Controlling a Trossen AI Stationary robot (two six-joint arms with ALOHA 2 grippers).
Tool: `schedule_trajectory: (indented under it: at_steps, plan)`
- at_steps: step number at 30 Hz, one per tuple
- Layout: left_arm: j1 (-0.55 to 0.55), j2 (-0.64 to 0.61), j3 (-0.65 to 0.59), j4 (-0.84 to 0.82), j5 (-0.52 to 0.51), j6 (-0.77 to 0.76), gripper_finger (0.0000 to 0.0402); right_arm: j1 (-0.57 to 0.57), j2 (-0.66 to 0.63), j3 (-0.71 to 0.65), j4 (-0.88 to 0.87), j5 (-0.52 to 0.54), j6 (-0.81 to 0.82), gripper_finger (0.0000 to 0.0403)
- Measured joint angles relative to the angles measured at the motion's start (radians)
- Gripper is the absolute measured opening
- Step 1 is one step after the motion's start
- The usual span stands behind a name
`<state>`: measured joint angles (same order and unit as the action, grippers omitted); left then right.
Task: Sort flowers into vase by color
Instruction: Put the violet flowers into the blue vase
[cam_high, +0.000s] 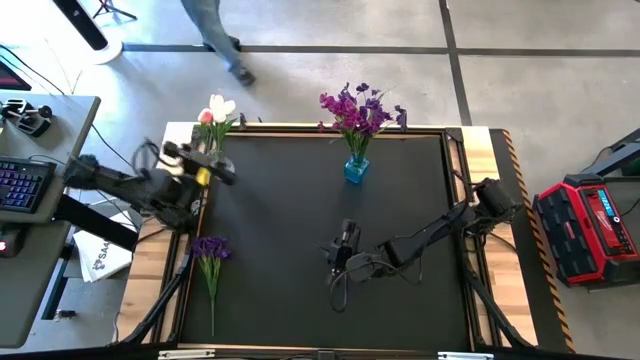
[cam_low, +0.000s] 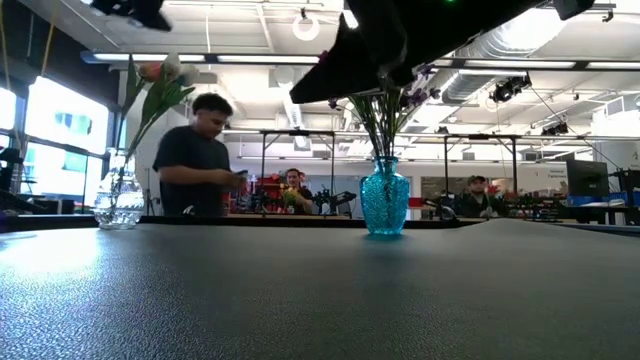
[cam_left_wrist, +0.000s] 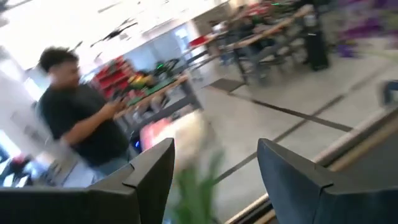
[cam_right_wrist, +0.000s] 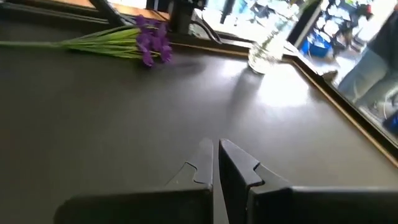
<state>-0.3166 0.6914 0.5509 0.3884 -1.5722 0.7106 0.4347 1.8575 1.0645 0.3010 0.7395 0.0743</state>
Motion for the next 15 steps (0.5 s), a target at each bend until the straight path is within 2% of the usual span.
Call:
schedule_trajectory:
  at_steps: [7,11,15]
  plan:
    - [-0.186,0.367,0.186,0.010,0.002,-0.062,0.0202,0.005,-0.113,0.000,-0.279,0.018,0.256,0.0025]
    - [-0.288,0.511,0.290,0.009,0.004,-0.143,0.0200,0.010,-0.163,0.000,-0.483,0.009,0.424,0.0069]
    - [-0.383,0.586,0.383,0.014,0.021,-0.240,0.0200,0.008,-0.181,0.000,-0.681,0.008,0.549,0.0129]
